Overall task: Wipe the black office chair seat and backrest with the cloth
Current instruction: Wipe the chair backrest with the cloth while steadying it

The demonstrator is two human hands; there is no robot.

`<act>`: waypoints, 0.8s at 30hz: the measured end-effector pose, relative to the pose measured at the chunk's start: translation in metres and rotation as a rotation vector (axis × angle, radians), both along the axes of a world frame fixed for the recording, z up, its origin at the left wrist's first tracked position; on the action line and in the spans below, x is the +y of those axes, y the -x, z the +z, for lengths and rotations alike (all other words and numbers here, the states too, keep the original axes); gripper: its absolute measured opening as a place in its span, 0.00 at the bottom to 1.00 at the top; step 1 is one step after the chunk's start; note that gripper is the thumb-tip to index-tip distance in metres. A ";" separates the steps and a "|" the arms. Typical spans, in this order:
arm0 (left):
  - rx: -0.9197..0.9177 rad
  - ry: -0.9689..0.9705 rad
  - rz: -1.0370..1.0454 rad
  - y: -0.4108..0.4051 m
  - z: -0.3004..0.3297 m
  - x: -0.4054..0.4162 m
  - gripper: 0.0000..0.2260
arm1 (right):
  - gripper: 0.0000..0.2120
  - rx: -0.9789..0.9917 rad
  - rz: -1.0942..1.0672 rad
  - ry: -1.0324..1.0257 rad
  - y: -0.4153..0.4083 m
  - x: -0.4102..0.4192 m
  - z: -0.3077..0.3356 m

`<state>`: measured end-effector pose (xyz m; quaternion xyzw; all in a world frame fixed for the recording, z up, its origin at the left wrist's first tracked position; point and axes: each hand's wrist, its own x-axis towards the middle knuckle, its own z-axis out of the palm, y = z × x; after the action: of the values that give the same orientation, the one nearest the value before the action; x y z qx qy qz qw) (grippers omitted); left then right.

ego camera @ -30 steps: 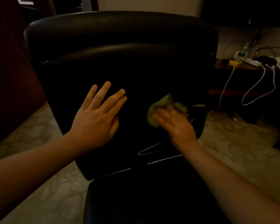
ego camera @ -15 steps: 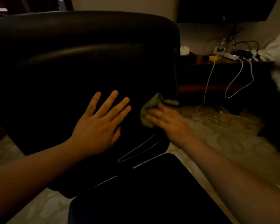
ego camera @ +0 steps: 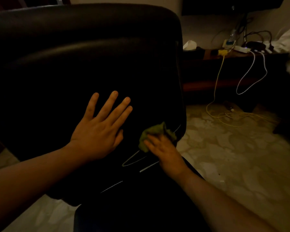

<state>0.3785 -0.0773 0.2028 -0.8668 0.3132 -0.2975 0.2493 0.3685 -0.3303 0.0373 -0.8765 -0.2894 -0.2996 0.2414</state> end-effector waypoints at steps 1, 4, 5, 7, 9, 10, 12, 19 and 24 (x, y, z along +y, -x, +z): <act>-0.007 -0.004 -0.002 0.000 0.000 0.000 0.33 | 0.27 0.019 0.030 0.049 0.003 -0.003 -0.008; -0.015 -0.002 -0.019 0.000 0.000 0.001 0.33 | 0.31 -0.001 0.045 0.200 -0.003 -0.022 0.001; -0.016 0.003 -0.025 0.000 0.000 0.001 0.33 | 0.30 -0.015 0.028 0.221 -0.006 -0.028 0.010; -0.023 0.006 -0.031 0.000 -0.001 0.000 0.33 | 0.27 -0.057 -0.034 0.153 -0.011 -0.037 0.035; -0.020 -0.002 -0.031 0.001 -0.002 -0.001 0.33 | 0.29 -0.144 -0.156 0.006 -0.023 -0.037 0.061; -0.014 -0.007 -0.033 0.001 -0.001 -0.002 0.33 | 0.29 -0.168 -0.222 -0.088 -0.029 -0.033 0.071; -0.009 -0.012 -0.036 0.000 0.000 -0.001 0.33 | 0.28 -0.172 -0.348 -0.277 -0.033 -0.006 0.075; -0.024 -0.034 -0.025 -0.001 -0.003 0.003 0.32 | 0.22 0.045 -0.271 -0.413 0.042 0.151 -0.031; -0.015 -0.008 -0.066 0.002 -0.002 0.004 0.32 | 0.23 0.074 -0.021 -0.125 0.042 0.137 -0.039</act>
<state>0.3765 -0.0737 0.2008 -0.8526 0.3410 -0.3109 0.2452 0.3267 -0.1937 -0.0020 -0.8731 -0.2518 -0.2868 0.3032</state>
